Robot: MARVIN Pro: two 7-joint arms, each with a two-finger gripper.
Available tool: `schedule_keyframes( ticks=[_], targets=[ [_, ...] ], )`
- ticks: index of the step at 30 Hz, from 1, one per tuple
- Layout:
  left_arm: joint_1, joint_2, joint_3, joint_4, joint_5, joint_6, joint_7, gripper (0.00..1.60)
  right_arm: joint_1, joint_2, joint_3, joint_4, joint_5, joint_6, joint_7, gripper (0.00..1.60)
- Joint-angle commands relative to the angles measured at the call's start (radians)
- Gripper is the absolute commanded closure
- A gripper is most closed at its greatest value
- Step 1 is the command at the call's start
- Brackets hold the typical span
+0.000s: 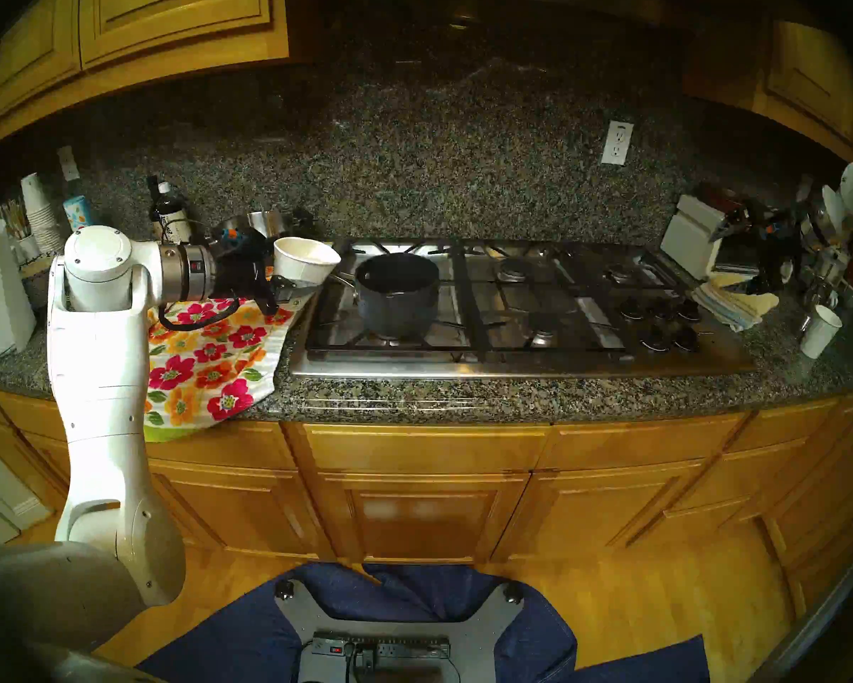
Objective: Pick up the water cup, pour water into the pot, turn on the stove
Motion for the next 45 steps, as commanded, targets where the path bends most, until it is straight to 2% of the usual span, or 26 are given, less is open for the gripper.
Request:
schedule_keyframes(
  ticks=[1,13,26,45],
  targets=[
    [-0.087,-0.006,0.018,-0.003,-0.024,-0.001,0.003,1.05,0.026,-0.009,0.007,0.02,0.004,-0.001,-0.008,0.0],
    [-0.126,0.008,0.067,0.041,-0.019,-0.013,0.003,1.05,0.026,-0.009,0.007,0.02,0.004,-0.001,-0.008,0.0],
    [-0.176,0.059,0.134,0.092,-0.026,-0.058,0.003,1.06,0.026,-0.009,0.007,0.02,0.004,-0.001,-0.007,0.0],
    [-0.222,0.117,0.221,0.115,-0.065,-0.083,0.003,1.06,0.026,-0.009,0.007,0.02,0.004,-0.001,-0.007,0.0]
  ],
)
